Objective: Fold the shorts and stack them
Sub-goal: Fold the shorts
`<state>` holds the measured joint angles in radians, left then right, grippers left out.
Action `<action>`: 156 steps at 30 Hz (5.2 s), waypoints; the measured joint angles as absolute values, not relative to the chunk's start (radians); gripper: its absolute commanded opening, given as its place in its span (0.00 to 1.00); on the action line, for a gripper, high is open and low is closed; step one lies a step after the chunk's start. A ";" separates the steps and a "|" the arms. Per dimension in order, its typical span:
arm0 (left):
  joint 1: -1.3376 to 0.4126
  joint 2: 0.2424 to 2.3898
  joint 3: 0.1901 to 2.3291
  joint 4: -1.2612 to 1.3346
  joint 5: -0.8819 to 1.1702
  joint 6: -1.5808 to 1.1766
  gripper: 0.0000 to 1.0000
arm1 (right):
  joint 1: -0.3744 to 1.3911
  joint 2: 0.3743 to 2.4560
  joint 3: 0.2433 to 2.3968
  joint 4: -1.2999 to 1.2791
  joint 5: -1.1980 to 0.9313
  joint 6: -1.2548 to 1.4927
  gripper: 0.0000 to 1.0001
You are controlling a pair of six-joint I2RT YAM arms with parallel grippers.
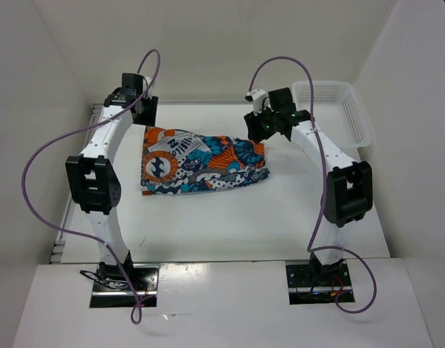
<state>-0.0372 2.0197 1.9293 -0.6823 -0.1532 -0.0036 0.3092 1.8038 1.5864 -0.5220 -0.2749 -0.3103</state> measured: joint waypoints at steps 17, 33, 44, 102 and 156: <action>-0.093 2.049 1.499 -0.714 -0.067 -0.006 0.55 | 0.371 2.181 1.642 -0.381 -0.059 -0.082 0.00; -0.089 2.042 1.502 -0.694 -0.133 -0.004 0.59 | 0.371 2.151 1.740 -0.362 -0.003 -0.083 0.29; -0.070 2.014 1.526 -0.693 -0.104 -0.004 0.60 | 0.358 1.819 1.434 -0.363 -0.023 -0.039 0.81; -0.067 2.028 1.513 -0.706 0.000 -0.004 0.67 | 0.243 1.612 1.253 -0.418 0.078 0.004 0.00; -0.153 2.109 1.566 -0.620 -0.163 -0.006 0.23 | 0.100 1.869 1.233 -0.445 -0.122 0.000 0.84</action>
